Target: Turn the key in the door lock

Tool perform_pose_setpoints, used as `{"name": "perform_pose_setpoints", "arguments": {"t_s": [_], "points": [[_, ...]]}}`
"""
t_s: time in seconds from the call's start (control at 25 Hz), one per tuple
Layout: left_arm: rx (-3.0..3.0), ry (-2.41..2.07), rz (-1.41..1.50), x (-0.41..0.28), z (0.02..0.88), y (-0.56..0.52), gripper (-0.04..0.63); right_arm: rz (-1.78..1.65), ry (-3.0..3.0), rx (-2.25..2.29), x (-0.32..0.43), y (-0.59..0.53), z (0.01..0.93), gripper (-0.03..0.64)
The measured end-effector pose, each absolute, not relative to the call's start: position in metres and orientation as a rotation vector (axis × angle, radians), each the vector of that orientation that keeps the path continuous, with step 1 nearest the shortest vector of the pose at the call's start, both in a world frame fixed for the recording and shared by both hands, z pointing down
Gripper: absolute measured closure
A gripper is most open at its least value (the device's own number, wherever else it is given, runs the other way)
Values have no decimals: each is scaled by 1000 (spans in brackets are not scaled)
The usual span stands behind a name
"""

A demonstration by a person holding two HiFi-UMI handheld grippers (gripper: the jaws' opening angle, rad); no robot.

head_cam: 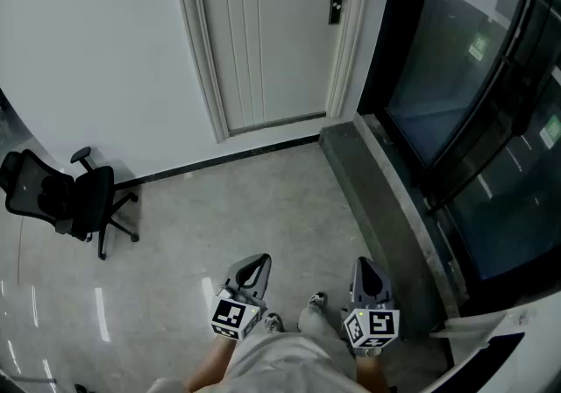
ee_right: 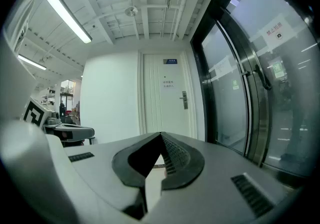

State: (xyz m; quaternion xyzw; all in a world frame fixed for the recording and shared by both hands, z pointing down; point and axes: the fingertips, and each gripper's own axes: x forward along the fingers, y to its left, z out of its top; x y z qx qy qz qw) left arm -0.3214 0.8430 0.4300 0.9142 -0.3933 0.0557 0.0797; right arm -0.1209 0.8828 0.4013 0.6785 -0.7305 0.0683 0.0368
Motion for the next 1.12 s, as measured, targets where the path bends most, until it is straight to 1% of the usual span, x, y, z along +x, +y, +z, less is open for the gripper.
{"name": "perform_pose_setpoints", "arguments": {"t_s": [0.2,0.48,0.64,0.84,1.12], "points": [[2769,-1219,74,-304,415,828,590,200,-2279,2062,-112,872,402,614],[2782,-1206,99,-262,405,830,589,199,-2302,2041,-79,864,390,615],[2719,-1229,125,-249,416,836,589,213,-2301,2036,-55,869,396,614],[2720,-1268,110,-233,415,846,590,142,-2344,2016,-41,882,392,615],[2717,-1258,144,-209,421,857,589,187,-2347,2016,-17,890,401,615]]}}
